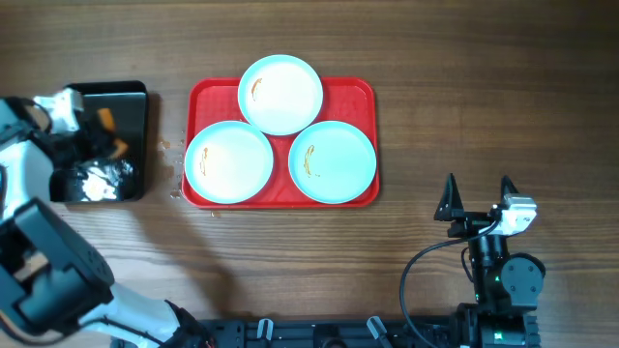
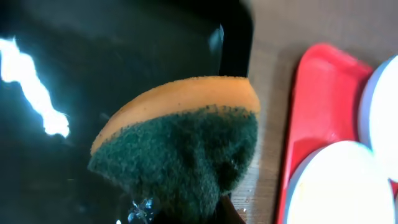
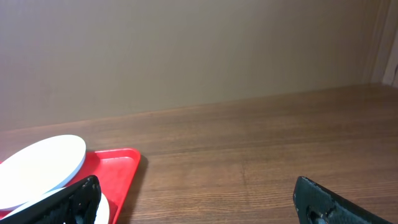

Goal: Clean dirty plates on tray and stack at the side
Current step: 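Lift the sponge and shake it repeatedly above the black tray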

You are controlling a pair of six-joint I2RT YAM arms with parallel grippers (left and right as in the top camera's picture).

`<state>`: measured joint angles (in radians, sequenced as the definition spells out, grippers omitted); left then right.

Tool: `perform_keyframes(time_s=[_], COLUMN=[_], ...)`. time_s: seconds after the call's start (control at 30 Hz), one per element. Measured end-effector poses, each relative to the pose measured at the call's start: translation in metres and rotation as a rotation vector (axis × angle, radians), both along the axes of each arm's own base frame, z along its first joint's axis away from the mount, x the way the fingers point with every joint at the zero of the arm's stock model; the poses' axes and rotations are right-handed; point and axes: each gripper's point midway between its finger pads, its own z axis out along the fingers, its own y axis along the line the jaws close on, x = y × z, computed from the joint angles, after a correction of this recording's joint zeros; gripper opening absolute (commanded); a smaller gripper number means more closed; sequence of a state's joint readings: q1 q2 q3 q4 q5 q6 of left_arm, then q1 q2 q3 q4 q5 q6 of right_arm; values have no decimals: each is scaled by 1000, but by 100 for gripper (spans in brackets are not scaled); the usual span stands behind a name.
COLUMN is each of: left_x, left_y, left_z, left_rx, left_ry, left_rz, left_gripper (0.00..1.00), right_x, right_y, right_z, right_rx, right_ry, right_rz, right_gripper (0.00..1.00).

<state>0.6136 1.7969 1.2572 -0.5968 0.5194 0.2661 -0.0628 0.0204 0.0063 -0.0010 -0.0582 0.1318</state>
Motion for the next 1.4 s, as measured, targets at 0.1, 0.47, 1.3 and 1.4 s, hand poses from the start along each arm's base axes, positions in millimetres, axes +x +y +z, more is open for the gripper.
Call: perform_keyframes(time_s=[0.1, 0.47, 1.3, 1.4], left_x=[11, 19, 7, 12], left_y=[11, 5, -16, -14], left_z=[57, 201, 312, 278], left_rx=[95, 327, 372, 300], left_ry=[-130, -470, -729, -625], left_rz=[9, -15, -21, -20], left_gripper=[4, 4, 4, 4], right_x=[0, 0, 0, 0], right_y=[0, 0, 0, 0], right_z=[0, 0, 0, 0], right_rx=[0, 0, 0, 0], right_ry=[0, 0, 0, 0], right_rz=[0, 0, 0, 0], right_gripper=[100, 100, 100, 100])
